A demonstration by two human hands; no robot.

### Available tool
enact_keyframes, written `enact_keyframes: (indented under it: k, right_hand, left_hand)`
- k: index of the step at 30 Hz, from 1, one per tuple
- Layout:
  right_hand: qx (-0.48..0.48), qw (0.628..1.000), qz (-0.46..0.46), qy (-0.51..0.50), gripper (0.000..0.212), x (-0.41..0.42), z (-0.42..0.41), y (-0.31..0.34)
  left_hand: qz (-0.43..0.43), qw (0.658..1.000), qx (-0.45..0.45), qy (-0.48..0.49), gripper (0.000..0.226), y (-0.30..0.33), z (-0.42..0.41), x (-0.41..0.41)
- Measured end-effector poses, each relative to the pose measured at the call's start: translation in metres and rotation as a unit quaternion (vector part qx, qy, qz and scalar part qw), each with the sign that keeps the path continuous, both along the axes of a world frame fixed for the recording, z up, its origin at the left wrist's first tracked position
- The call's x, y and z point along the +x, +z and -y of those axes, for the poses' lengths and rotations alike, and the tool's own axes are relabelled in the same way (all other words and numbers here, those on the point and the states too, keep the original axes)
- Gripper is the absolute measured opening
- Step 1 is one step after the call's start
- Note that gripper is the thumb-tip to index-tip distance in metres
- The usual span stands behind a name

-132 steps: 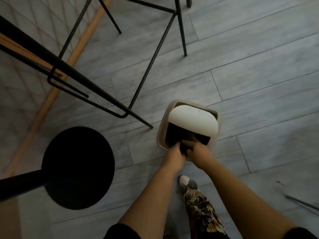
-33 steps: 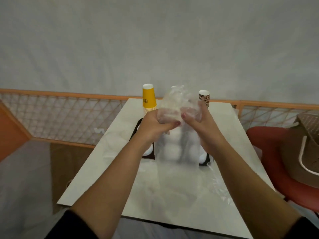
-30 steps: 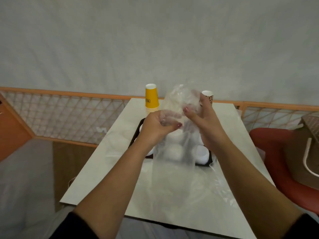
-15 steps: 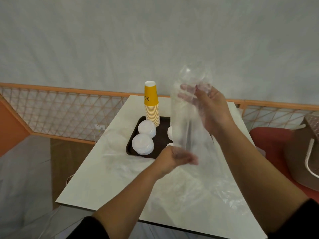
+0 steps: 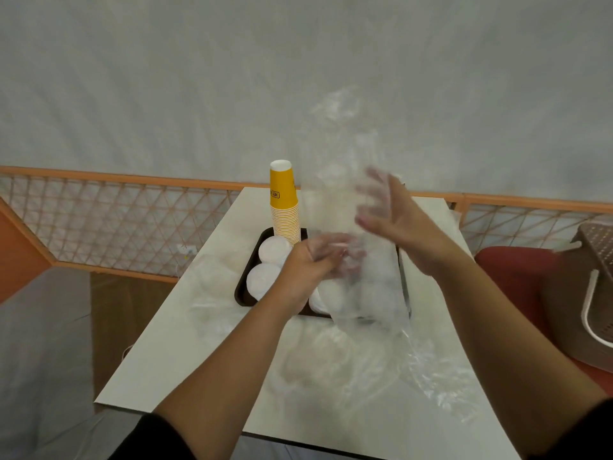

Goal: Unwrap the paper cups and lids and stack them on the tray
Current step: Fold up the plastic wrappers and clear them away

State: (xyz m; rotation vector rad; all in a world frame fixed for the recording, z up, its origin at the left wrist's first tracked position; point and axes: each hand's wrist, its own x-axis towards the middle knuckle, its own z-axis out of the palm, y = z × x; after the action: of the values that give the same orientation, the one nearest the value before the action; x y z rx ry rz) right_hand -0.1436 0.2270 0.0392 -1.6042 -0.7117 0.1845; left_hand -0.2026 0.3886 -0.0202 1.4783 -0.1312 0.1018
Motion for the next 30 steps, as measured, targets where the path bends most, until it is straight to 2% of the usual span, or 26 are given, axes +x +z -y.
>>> enact_keyframes:
  k: [2,5,7,11,15,16,18,19,20,22,23,25,27,28,29,30]
  right_hand:
    - [-0.038,0.999,-0.013,0.027,0.068,-0.002,0.005,-0.015]
    - [-0.020,1.000,-0.006,0.012,0.053,-0.003,0.003,-0.024]
    - [-0.001,1.000,-0.017,0.010,0.051,-0.002,0.002,-0.022]
    - [0.095,0.989,-0.104,0.033,0.045,0.003,0.002,-0.021]
    - [0.161,0.977,-0.134,0.037,0.013,0.004,0.002,-0.017]
    - [0.162,0.976,-0.138,0.041,0.014,0.001,0.002,-0.014]
    - [0.142,0.978,-0.156,0.009,0.031,0.000,0.001,-0.013]
    - [0.140,0.976,-0.165,0.000,0.041,0.001,0.000,-0.012]
    - [0.162,0.968,-0.191,0.006,0.041,0.003,0.000,-0.010]
    - [0.206,0.944,-0.256,0.021,0.025,0.006,0.002,-0.006]
    - [0.184,0.945,-0.270,0.021,0.024,0.008,0.004,-0.006]
    - [0.077,0.967,-0.238,0.038,0.021,0.003,0.006,-0.006]
    - [-0.001,0.985,-0.163,0.052,0.042,-0.002,0.005,-0.011]
    - [-0.010,0.991,-0.129,0.045,0.050,-0.004,0.002,-0.013]
    - [-0.001,0.994,-0.105,0.020,0.051,-0.004,-0.001,-0.016]
    - [0.018,0.996,-0.091,-0.012,0.049,-0.005,-0.003,-0.017]
  left_hand:
    - [0.008,1.000,-0.018,0.014,0.022,0.008,-0.003,0.003]
    - [0.024,0.999,-0.019,0.036,0.025,0.015,-0.008,0.007]
    - [0.027,0.999,-0.014,0.037,0.037,0.020,-0.011,0.007]
    - [0.043,0.998,-0.041,-0.013,0.059,0.030,-0.019,0.009]
    - [0.033,0.997,-0.064,-0.006,0.044,0.040,-0.021,0.008]
    - [0.023,0.998,-0.064,0.003,0.039,0.042,-0.021,0.007]
    - [0.034,0.998,-0.044,0.004,0.034,0.044,-0.022,0.007]
    - [0.050,0.998,-0.029,0.010,0.038,0.045,-0.023,0.007]
    - [0.068,0.997,-0.015,0.020,0.047,0.047,-0.024,0.007]
    - [0.093,0.995,0.004,0.028,0.057,0.050,-0.026,0.005]
    - [0.107,0.994,0.018,0.028,0.058,0.050,-0.027,0.004]
    - [0.128,0.989,0.062,0.045,0.060,0.056,-0.027,0.003]
    - [0.127,0.986,0.089,0.058,0.056,0.058,-0.029,0.003]
    - [0.118,0.988,0.074,0.059,0.049,0.057,-0.030,0.005]
    - [0.090,0.994,0.022,0.058,0.042,0.057,-0.031,0.005]
    - [0.051,0.995,-0.066,0.050,0.037,0.059,-0.032,0.004]
